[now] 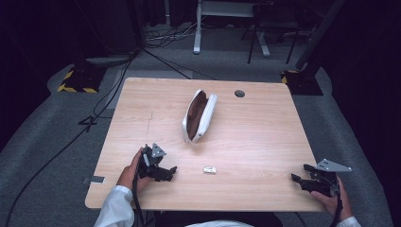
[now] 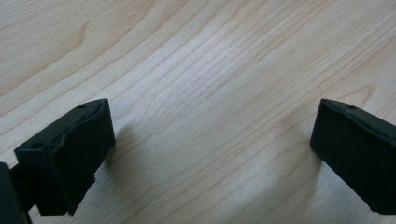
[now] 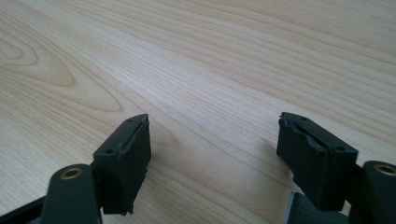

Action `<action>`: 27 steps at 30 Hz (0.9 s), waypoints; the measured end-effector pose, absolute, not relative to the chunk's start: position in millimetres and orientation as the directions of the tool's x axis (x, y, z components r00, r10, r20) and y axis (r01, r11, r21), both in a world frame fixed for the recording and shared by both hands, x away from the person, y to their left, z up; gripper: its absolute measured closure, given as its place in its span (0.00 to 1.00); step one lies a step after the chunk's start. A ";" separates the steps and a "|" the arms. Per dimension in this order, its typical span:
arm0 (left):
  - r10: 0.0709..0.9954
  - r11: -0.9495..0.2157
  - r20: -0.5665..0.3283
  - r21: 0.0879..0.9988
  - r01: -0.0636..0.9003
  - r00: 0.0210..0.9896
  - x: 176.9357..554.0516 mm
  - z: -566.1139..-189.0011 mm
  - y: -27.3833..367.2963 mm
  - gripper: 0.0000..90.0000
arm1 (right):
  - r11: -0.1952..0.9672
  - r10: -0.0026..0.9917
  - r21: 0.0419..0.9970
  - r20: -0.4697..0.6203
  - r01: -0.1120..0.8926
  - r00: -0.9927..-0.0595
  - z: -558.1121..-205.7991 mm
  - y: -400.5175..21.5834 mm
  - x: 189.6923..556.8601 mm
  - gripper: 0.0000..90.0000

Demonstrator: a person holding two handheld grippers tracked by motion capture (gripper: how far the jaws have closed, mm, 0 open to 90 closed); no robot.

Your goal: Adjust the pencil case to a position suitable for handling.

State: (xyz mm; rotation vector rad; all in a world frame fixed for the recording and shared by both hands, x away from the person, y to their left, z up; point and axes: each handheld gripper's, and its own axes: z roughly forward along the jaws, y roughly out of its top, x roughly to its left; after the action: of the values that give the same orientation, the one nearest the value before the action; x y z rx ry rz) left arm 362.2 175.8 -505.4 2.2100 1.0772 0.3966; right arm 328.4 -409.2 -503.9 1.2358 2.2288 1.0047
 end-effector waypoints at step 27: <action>0.763 -0.478 -0.015 0.660 0.580 0.646 354.7 -505.4 186.9 0.00 | 0.497 0.693 0.729 -0.008 0.470 -0.721 -501.4 -364.3 331.6 0.29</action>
State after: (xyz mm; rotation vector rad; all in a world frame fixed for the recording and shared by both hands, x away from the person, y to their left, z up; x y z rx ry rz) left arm 354.7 186.9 -505.4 2.2253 1.0399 0.3731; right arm 331.6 -364.3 -501.4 0.9799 2.4447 1.0535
